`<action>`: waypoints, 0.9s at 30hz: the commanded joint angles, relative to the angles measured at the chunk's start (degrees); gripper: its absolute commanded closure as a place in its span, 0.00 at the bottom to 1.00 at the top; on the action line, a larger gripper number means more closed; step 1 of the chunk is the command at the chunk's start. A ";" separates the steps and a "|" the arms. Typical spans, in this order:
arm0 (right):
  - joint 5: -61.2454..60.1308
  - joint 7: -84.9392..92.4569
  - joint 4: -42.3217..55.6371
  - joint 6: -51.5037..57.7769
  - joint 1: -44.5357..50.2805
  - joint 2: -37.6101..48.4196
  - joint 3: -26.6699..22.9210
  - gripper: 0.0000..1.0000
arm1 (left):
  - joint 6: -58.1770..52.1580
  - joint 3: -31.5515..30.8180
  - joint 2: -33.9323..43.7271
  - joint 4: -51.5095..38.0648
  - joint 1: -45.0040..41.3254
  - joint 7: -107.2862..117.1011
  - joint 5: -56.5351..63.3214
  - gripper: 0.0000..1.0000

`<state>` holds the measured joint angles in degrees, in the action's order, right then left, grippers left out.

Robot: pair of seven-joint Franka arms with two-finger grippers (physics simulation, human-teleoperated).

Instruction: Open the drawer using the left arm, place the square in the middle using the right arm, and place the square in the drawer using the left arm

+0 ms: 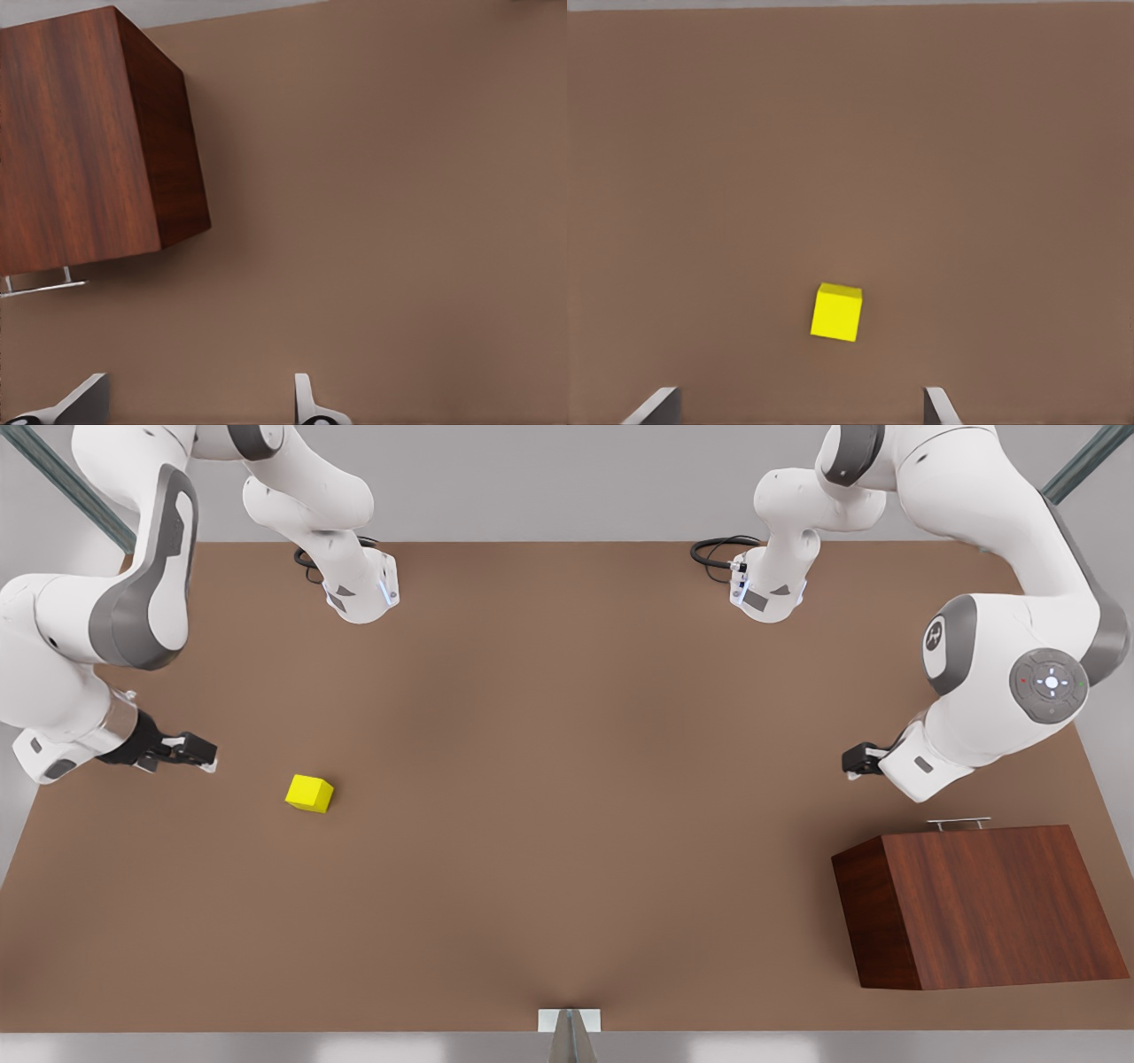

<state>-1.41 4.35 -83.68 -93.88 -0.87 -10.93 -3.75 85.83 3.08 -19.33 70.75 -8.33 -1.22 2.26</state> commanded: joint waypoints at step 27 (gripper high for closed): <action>-7.55 -10.41 -34.44 -38.48 -0.62 -12.18 -0.47 0.00 | 65.43 9.58 11.34 52.29 7.37 80.50 -2.70 0.00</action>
<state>-9.01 -6.00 -118.06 -132.57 -1.65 -23.71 -4.22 151.67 12.65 -8.39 123.05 -0.83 79.28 0.27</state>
